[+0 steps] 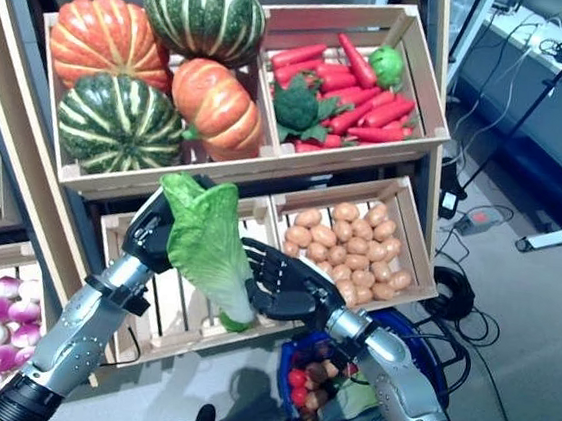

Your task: Put vegetables into the basket

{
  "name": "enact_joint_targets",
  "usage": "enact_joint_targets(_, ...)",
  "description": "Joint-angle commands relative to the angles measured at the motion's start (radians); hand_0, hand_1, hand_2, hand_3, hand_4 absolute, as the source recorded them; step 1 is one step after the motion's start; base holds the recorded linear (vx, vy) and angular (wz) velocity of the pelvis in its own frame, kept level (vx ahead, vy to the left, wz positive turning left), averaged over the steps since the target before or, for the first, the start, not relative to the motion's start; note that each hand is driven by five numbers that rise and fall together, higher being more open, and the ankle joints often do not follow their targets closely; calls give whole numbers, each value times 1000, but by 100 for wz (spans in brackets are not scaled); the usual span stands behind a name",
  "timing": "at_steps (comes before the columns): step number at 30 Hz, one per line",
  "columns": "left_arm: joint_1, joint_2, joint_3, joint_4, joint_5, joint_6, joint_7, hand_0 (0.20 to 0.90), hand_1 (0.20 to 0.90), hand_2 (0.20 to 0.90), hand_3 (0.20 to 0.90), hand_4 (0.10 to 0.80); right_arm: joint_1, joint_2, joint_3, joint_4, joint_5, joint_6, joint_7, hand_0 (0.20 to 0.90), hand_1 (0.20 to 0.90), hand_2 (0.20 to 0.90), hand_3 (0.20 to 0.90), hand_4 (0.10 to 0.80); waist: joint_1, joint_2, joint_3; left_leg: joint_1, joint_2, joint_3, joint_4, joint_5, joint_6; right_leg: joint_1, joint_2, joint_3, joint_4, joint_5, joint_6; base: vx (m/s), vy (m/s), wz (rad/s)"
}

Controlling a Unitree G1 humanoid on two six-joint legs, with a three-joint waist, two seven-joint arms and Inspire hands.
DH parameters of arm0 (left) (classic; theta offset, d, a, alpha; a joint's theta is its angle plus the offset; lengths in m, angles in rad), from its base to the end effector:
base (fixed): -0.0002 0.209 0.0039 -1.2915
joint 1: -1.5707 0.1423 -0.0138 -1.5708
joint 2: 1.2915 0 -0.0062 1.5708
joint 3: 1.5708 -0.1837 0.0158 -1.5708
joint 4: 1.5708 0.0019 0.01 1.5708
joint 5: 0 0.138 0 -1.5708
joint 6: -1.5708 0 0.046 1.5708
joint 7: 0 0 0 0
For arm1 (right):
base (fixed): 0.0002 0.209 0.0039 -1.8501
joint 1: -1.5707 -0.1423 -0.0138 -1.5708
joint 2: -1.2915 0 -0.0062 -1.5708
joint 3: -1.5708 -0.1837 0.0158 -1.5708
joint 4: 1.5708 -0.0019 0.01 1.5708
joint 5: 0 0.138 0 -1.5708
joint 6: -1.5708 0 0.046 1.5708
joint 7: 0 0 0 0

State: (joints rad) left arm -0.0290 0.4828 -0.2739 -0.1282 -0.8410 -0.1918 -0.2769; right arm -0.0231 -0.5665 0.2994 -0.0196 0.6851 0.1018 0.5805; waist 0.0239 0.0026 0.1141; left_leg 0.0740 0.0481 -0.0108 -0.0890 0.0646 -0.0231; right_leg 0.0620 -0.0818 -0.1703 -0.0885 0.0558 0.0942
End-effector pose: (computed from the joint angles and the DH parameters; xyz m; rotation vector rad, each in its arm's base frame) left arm 0.2020 0.1806 0.0766 -0.3765 -0.2011 -0.5452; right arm 0.1994 -0.1979 0.0469 0.1727 0.2050 0.8451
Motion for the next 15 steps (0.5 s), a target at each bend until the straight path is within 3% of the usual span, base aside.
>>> enact_joint_targets(1,-109,-60,-61,-128,-111,-78,-127,300,300,300,300,400,-32,32,104,-72,112,-1,145,900,900,900,900,800,18,-43,-98,9,-23,11,2,-78,-7,46,-40,2,2,-9,13,0,0,0)
enact_joint_targets(6,-111,-47,-64,-122,-95,-76,-117,300,300,300,300,400,-37,35,88,-58,195,-24,126,900,900,900,900,800,17,-42,-105,9,-22,11,2,-77,-6,46,-40,5,1,-7,16,0,0,0)
enact_joint_targets(15,-75,-24,22,-124,-62,-68,-95,300,300,300,300,400,16,23,-47,-99,188,-64,-20,900,900,900,900,800,-1,-37,-104,2,-19,22,2,-74,-5,36,-39,11,2,-3,18,-8,0,-3)
